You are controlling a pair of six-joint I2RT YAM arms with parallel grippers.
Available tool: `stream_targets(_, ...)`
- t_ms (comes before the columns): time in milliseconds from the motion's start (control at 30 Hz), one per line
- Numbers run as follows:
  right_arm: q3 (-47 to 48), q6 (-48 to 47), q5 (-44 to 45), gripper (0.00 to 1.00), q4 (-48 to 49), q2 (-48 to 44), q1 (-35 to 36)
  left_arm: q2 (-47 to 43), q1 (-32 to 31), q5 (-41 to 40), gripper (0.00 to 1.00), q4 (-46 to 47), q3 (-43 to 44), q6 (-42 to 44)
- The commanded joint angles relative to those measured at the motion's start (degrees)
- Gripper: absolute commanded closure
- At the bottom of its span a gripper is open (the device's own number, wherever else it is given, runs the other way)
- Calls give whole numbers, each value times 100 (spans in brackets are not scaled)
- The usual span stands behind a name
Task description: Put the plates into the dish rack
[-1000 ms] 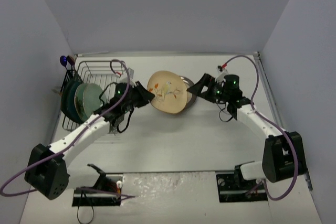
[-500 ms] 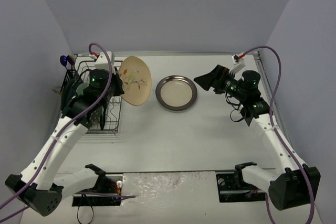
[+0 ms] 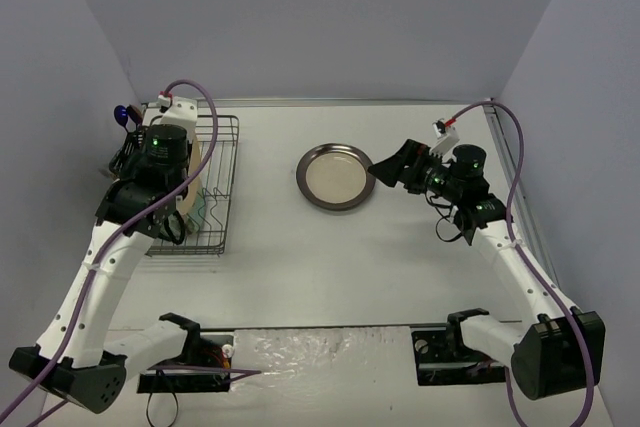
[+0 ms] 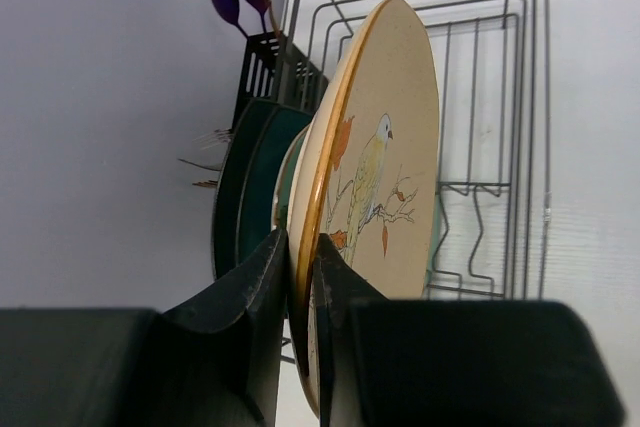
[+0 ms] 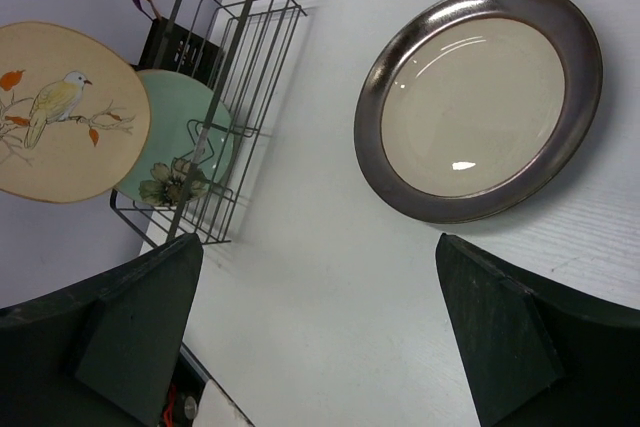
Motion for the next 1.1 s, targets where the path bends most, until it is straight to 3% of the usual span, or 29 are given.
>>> stream_targets(0,-29,-141,-122,0,340,-10,-82,48,219,-242,100,1070,92,835)
stream_targets(1067,-488,-49,-182,0,877,457,-239,731,787,704,99,1750,-1326,374)
